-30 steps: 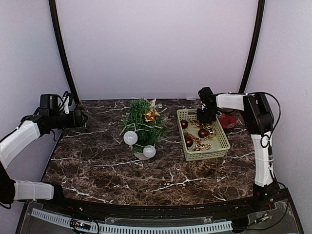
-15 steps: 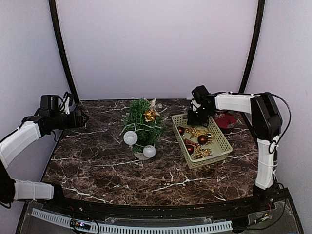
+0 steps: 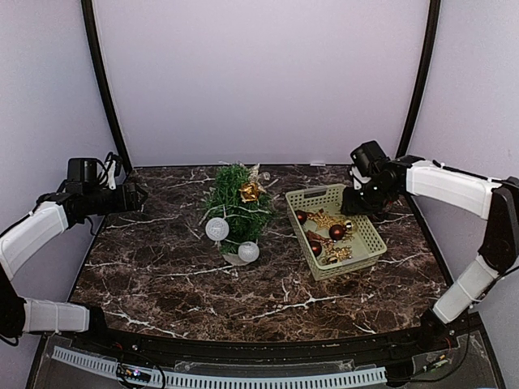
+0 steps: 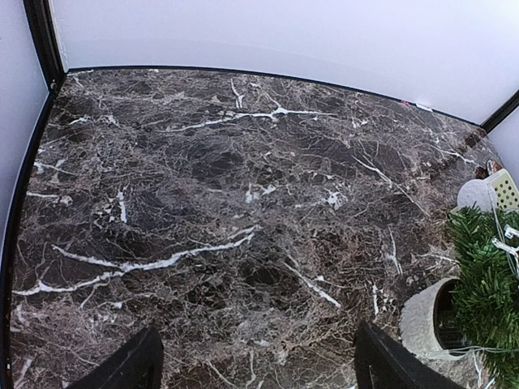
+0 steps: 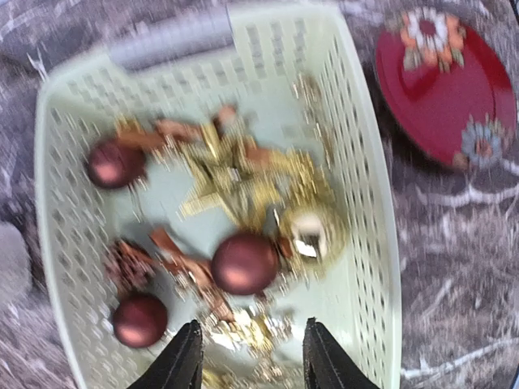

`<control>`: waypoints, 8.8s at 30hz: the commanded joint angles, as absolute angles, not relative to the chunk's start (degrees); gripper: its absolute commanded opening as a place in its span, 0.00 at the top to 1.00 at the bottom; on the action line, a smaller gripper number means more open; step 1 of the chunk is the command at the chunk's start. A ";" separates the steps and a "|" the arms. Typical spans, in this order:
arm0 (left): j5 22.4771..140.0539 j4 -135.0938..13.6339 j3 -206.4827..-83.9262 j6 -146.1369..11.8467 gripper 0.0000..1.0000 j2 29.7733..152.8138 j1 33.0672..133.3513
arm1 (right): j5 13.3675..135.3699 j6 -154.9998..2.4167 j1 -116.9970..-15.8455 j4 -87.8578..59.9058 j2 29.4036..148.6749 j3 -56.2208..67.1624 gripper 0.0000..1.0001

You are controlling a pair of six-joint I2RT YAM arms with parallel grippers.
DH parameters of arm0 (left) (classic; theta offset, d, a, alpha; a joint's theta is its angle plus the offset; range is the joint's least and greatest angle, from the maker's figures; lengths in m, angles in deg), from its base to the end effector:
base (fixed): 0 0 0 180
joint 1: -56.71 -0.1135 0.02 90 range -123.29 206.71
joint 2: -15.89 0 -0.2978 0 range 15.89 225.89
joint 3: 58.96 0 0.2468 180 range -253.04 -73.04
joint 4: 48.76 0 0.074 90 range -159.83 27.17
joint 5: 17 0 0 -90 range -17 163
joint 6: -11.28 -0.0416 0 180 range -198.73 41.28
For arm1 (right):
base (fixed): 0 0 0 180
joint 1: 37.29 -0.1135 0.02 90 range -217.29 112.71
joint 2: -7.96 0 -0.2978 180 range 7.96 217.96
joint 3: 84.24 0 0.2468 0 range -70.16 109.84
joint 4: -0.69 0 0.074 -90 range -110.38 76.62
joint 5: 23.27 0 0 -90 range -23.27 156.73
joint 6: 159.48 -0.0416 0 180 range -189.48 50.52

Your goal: Decorate the small christmas tree

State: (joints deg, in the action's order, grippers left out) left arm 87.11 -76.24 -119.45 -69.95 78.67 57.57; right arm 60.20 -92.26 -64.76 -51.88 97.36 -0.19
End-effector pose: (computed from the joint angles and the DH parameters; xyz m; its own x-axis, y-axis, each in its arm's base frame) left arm 0.2295 -0.0136 0.3117 -0.5251 -0.1400 -0.8394 0.1478 0.9564 -0.2520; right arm 0.2895 0.1452 0.2906 -0.8498 -0.0083 -0.5270 -0.0821 0.9898 0.1168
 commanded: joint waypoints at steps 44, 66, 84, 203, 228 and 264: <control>87.15 -75.67 -118.56 -69.49 0.17 78.82 57.24 | 60.19 -95.80 -68.58 -51.16 103.76 -11.05 0.73; 88.12 -75.44 -118.47 -69.32 0.17 78.82 57.24 | 60.67 -96.63 -68.59 -49.74 103.52 -12.11 0.72; 88.50 -75.31 -118.47 -69.28 0.17 78.73 57.23 | 59.61 -97.31 -68.58 -48.67 103.88 -13.34 1.00; 91.82 -71.36 -115.78 -69.28 0.19 73.69 57.24 | 55.73 -94.96 -81.02 -50.81 88.82 14.51 0.44; 88.91 -71.51 -115.29 -70.90 0.19 75.79 57.24 | 67.77 -77.45 -69.72 -42.00 114.07 2.39 0.60; 89.64 -71.21 -115.54 -70.86 0.19 74.77 57.23 | 54.20 -81.10 -69.02 -44.26 96.21 4.48 1.00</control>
